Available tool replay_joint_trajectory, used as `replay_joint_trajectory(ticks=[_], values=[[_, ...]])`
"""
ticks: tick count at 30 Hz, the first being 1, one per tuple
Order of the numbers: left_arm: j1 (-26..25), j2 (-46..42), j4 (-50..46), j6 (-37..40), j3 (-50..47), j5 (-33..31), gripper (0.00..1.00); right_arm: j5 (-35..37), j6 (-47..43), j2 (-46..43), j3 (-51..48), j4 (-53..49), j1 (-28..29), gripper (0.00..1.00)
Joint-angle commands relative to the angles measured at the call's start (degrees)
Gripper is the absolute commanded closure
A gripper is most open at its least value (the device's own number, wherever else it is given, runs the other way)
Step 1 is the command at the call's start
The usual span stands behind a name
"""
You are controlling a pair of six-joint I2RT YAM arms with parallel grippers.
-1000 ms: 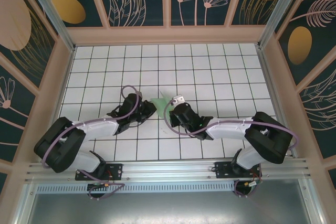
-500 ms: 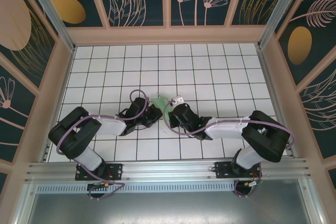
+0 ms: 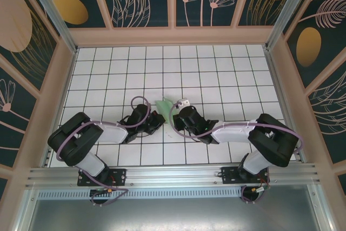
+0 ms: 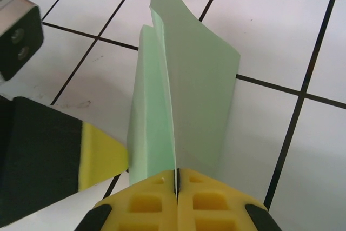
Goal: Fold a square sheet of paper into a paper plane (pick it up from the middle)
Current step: Fold the wing for the fifth time at the center of the table.
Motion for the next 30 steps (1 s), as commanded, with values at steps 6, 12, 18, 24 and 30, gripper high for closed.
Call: replay_joint_trajectory(ticks=[6, 12, 18, 24, 30], values=[[-0.5, 5.3, 7.9, -2.3, 2.7, 0.1, 1.00, -3.7, 1.4, -5.2, -3.6, 5.8, -0.5, 1.00], [-0.9, 7.0, 14.0, -3.6, 2.9, 1.4, 1.00, -5.0, 0.8, -5.4, -4.1, 6.4, -0.8, 1.00], [-0.9, 9.4, 19.4, -6.4, -0.2, 1.0, 0.96, -6.1, 1.2, -2.2, -3.4, 6.1, -0.9, 1.00], [-1.0, 10.4, 18.4, -6.8, -1.9, 0.9, 0.93, -8.9, 1.0, 2.5, -1.5, 6.1, -0.9, 1.00], [-0.9, 11.2, 18.1, -7.7, -4.1, 0.2, 0.91, -10.9, 0.8, 5.5, 0.4, 6.3, -0.8, 1.00]])
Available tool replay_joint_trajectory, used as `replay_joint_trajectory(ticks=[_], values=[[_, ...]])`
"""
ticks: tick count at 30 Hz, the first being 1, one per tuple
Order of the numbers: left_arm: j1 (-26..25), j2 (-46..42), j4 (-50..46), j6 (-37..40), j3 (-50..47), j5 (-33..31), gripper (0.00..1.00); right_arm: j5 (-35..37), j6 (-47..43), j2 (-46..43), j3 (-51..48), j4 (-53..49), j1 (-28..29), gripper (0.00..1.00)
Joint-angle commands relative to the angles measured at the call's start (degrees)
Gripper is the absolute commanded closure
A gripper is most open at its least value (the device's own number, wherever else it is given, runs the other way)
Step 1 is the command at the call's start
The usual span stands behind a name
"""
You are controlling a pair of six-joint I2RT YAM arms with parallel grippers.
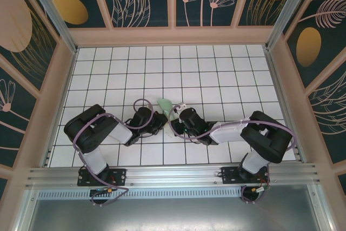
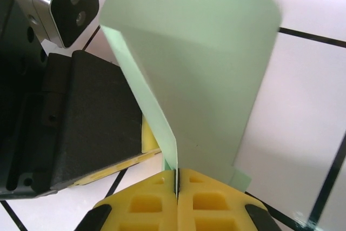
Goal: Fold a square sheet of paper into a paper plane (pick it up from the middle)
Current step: Fold the wing for the fifth time at the center of the table.
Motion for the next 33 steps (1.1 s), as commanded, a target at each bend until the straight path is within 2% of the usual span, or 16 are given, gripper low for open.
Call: replay_joint_trajectory(ticks=[1, 5, 9, 13, 17, 21, 27, 33], values=[[-0.3, 0.8, -0.5, -1.3, -2.4, -0.7, 0.90, -2.2, 0.5, 1.7, 2.2, 1.5, -0.3, 1.00], [-0.2, -2.2, -3.5, -1.3, -4.7, -2.8, 0.85, -2.1, 0.5, 3.9, 3.3, -0.1, -0.2, 1.00], [-0.2, -8.6, -10.7, 0.1, -6.5, -6.4, 0.76, -2.1, 1.4, 5.7, 4.0, -0.8, -0.3, 1.00], [-0.2, -13.3, -15.0, 0.1, -8.0, -9.1, 0.75, -2.2, 3.5, 6.1, 3.0, 2.0, -0.4, 1.00], [-0.2, -17.2, -16.5, 0.3, -8.7, -11.5, 0.75, -7.1, 7.8, 6.0, 0.5, 6.8, -2.3, 1.00], [-0.2, -20.4, -20.8, 4.5, -5.6, -12.1, 0.75, -12.6, 11.9, 6.3, -1.7, 10.7, -4.8, 1.00], [-0.2, -23.5, -25.3, 9.7, -1.3, -12.7, 0.72, -17.3, 13.6, 8.7, -1.9, 11.3, -6.2, 1.00], [-0.2, -19.9, -26.4, 14.9, 4.3, -9.0, 0.73, -20.8, 17.3, 11.0, -2.7, 13.7, -8.1, 1.00]])
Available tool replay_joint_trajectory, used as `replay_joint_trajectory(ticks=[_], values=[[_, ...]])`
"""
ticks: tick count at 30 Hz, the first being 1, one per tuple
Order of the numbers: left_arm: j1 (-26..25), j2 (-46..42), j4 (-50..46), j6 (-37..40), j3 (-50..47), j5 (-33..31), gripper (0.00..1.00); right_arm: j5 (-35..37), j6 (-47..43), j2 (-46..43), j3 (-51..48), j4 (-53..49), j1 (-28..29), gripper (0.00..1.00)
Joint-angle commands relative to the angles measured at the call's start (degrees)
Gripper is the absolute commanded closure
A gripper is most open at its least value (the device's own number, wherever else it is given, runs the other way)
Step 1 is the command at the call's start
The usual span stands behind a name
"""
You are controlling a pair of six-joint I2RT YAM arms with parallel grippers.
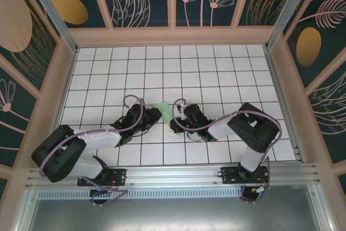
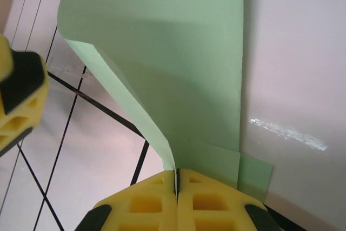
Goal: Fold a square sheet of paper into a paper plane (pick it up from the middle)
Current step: Fold the wing for the fifth time at the center of the table.
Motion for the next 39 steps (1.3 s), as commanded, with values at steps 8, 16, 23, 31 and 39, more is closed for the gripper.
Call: replay_joint_trajectory(ticks=[8, 16, 23, 31, 39], values=[[-0.2, 8.1, 2.4, 4.7, 5.9, 7.3, 0.74, -4.5, 3.4, 3.1, -0.5, 0.1, -2.0, 1.00], [-0.1, 12.7, 1.4, 4.9, 8.4, 6.0, 0.74, -4.8, 3.4, 3.3, 0.2, -0.9, -2.1, 1.00], [-0.2, 15.2, 0.4, 5.0, 8.7, 4.5, 0.75, -4.7, 2.3, 2.8, 0.5, -2.5, -2.1, 1.00], [-0.1, 16.9, -3.9, 6.0, 9.1, 3.1, 0.79, -4.4, 1.7, -2.2, 1.0, -5.9, -2.2, 0.89], [-0.2, 17.7, -5.0, 7.0, 8.9, 2.8, 0.81, -5.3, 2.1, -6.8, 1.3, -11.0, -2.3, 0.79]])
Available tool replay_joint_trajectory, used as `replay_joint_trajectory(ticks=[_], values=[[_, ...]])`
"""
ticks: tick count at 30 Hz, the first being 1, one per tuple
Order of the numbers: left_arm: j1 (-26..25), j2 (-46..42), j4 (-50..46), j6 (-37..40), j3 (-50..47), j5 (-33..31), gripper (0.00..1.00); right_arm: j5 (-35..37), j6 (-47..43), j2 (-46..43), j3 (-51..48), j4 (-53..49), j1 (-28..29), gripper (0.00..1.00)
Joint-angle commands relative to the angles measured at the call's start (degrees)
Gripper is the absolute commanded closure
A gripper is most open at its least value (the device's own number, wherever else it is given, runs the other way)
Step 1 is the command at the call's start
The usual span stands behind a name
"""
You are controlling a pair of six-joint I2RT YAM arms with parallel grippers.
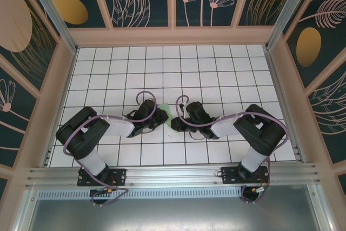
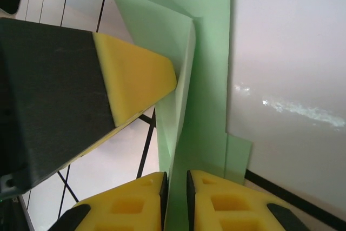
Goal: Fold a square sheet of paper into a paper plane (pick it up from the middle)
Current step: Fold the wing for the fifth time at the center of the table.
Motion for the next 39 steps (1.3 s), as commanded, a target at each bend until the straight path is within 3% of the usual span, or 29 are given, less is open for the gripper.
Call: replay_joint_trajectory(ticks=[1, 5, 18, 27, 33, 39], values=[[-0.2, 1.3, -2.8, 1.8, 0.7, -1.1, 0.81, -1.6, -0.1, -2.5, 0.6, -3.3, -0.5, 0.79], [-0.1, 1.3, -3.1, 2.1, 1.1, -1.1, 0.81, -4.1, 0.3, -2.5, 0.2, -3.2, -0.7, 0.84], [-0.2, 0.7, -2.7, 2.9, 1.2, -0.1, 0.81, -1.8, -2.4, -7.0, 3.5, -11.4, -0.7, 0.78], [-0.2, 0.2, -2.2, 2.4, 1.0, 0.2, 0.80, -2.9, -4.0, -4.0, 4.3, -11.1, -0.7, 1.00], [-0.2, -1.5, -1.5, 1.2, 0.7, -0.1, 0.79, -4.1, -8.5, -4.2, 1.7, -9.6, 0.3, 1.00], [-0.1, -2.8, 1.3, -1.2, -1.0, 0.0, 0.78, -0.5, -11.6, -2.9, -0.3, -8.9, 3.3, 1.00]])
